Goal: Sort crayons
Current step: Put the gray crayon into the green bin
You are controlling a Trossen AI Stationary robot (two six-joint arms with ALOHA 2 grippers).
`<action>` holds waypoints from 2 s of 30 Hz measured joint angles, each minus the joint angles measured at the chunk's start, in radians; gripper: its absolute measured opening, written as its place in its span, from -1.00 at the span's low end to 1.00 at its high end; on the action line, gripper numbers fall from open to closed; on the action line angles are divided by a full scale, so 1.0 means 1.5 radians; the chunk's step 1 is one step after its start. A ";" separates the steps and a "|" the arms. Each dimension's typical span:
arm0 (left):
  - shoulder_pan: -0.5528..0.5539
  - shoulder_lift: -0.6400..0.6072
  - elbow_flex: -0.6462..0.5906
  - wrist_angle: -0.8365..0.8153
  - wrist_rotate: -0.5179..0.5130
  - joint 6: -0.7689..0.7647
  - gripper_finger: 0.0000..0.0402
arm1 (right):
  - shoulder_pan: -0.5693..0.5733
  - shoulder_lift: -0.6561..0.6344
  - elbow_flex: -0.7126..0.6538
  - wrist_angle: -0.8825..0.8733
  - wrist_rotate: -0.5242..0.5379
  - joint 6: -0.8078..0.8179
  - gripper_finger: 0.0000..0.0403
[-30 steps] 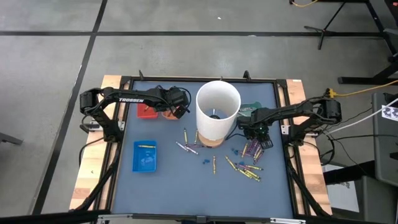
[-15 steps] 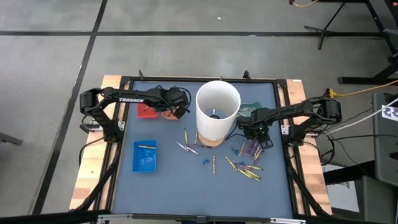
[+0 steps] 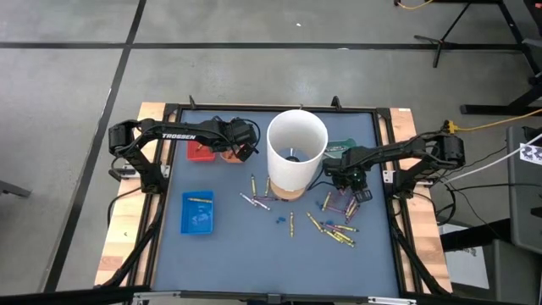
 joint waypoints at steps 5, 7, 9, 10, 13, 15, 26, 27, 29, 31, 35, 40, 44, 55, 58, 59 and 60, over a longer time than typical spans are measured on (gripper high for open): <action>0.000 0.000 0.000 0.000 0.000 0.000 -0.49 | 0.000 0.000 -0.001 -0.003 0.000 0.000 -0.84; 0.000 0.000 0.000 0.000 0.000 0.000 -0.49 | 0.000 0.000 -0.001 -0.003 0.003 0.000 -0.87; 0.000 0.000 0.000 0.000 0.000 0.000 -0.49 | 0.000 0.000 -0.001 -0.003 0.008 0.000 -0.88; 0.000 0.000 0.000 0.000 0.000 0.000 -0.49 | 0.000 0.000 -0.001 -0.003 0.010 0.000 -0.88; 0.000 0.000 0.000 0.000 0.000 0.000 -0.49 | 0.000 0.000 -0.001 -0.003 0.010 0.000 -0.87; 0.000 0.000 0.000 0.000 0.000 0.000 -0.49 | 0.000 0.000 0.001 -0.005 0.011 0.000 -0.87; 0.000 0.000 0.000 0.000 0.000 0.000 -0.49 | 0.000 0.001 0.073 -0.105 0.056 0.002 -0.89; 0.000 0.000 0.000 0.000 0.000 0.000 -0.49 | 0.000 0.001 0.079 -0.108 0.060 0.002 -0.89; 0.000 0.000 0.000 0.000 0.000 0.000 -0.49 | 0.000 0.000 0.088 -0.121 0.064 0.003 -0.89; 0.000 0.000 0.000 0.000 0.000 0.000 -0.49 | 0.000 0.000 0.096 -0.139 0.068 0.003 -0.89; 0.000 0.000 0.000 0.000 0.000 0.000 -0.49 | 0.000 0.000 0.115 -0.167 0.068 0.003 -0.89; 0.000 0.000 0.000 0.000 0.000 0.000 -0.49 | 0.000 -0.026 0.128 -0.180 0.070 0.005 -0.89; 0.000 0.000 0.000 0.000 0.000 0.000 -0.49 | 0.000 -0.076 0.129 -0.192 0.082 0.013 -0.89; 0.000 0.000 0.000 0.003 0.000 0.000 -0.49 | -0.024 -0.241 0.129 -0.193 0.184 0.025 -0.89; 0.000 0.000 0.000 0.003 0.000 0.000 -0.49 | -0.058 -0.277 0.129 -0.145 0.185 0.025 -0.89; 0.000 0.000 0.000 0.003 0.000 0.000 -0.49 | -0.069 -0.287 0.129 -0.125 0.185 0.023 -0.89; 0.000 0.000 0.000 0.003 0.000 0.000 -0.49 | -0.081 -0.294 0.129 -0.105 0.183 0.019 -0.89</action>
